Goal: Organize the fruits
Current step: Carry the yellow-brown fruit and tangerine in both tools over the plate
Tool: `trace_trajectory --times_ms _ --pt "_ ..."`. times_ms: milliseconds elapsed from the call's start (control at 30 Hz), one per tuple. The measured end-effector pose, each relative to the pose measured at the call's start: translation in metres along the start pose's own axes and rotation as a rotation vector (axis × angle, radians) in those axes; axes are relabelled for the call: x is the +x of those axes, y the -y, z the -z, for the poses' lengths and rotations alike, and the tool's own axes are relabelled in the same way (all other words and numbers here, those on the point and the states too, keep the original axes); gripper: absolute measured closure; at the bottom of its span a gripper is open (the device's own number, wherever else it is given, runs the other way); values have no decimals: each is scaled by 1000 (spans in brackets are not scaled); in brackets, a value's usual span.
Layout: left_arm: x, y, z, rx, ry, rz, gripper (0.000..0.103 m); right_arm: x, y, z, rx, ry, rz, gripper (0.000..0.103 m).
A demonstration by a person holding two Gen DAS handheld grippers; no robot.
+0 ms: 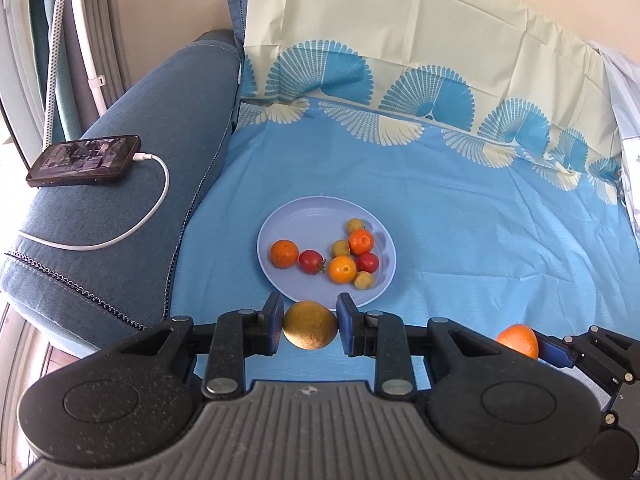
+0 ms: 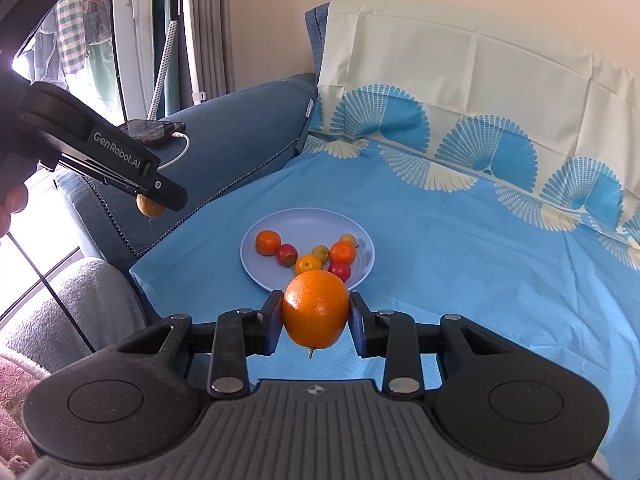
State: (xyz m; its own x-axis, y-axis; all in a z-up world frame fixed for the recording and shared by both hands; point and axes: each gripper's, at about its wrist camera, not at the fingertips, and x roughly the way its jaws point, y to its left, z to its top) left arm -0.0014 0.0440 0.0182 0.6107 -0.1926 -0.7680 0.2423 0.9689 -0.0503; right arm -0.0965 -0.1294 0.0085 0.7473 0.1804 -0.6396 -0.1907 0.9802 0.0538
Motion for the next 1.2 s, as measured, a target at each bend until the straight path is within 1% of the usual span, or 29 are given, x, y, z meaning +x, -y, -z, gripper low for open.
trace_trajectory --times_ms 300,667,1200 --pt "9 -9 -4 -23 -12 -1 71 7 0 -1 0 -15 2 68" --pt "24 -22 -18 -44 -20 -11 71 24 4 -8 5 -32 5 68" --pt "67 -30 -46 -68 -49 -21 71 78 11 -30 8 -60 -10 68"
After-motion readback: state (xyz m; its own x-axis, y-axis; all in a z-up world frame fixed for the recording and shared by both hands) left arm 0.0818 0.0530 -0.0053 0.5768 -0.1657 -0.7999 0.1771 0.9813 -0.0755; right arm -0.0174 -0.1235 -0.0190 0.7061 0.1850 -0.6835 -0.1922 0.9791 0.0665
